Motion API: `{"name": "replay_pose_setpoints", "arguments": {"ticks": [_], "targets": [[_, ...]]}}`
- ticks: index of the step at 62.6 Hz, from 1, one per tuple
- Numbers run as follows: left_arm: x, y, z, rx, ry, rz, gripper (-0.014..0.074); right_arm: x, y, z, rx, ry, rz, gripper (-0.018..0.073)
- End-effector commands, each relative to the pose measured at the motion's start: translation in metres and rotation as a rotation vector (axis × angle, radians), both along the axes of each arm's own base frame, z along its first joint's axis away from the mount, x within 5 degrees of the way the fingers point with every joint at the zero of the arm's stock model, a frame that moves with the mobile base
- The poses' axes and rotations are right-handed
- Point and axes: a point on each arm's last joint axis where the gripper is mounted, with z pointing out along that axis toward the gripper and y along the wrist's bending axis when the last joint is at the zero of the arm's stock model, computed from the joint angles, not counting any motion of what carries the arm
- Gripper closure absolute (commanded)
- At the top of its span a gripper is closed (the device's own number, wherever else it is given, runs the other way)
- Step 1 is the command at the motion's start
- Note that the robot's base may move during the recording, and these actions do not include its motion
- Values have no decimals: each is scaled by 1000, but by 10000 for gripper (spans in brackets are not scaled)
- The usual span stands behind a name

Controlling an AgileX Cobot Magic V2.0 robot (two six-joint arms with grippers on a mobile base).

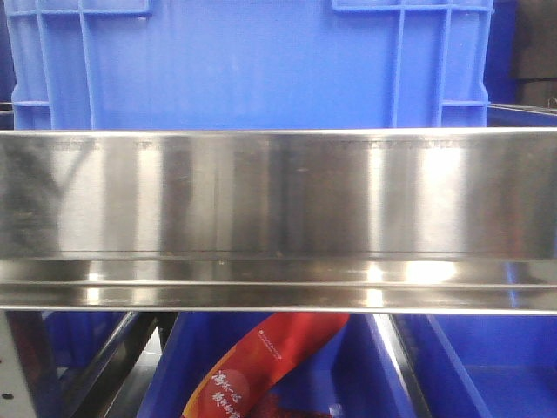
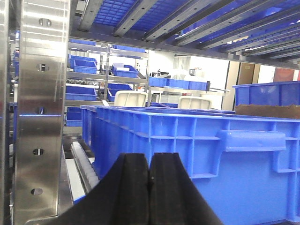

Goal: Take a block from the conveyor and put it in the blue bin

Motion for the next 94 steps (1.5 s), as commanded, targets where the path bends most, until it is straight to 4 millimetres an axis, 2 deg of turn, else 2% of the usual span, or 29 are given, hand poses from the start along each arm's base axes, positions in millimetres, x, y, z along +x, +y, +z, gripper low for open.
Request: {"name": "replay_pose_setpoints", "arguments": {"ticks": [1,3,7,21,94], "targets": [[-1,1,2,-13,-18,8,708,0,-1,-16,-4,-14,-13,721],[-1,1,2,-13,-18,8,708,0,-1,-13,6,-37,-15,721],[-1,1,2,-13,-18,8,708,1,0,-21,5,42,-8,721],[-1,1,2,-13,-18,8,708,0,-1,-16,9,-7,-13,721],[0,2,0,-19,-24,18,708,0,-1,-16,9,-7,-13,721]]}}
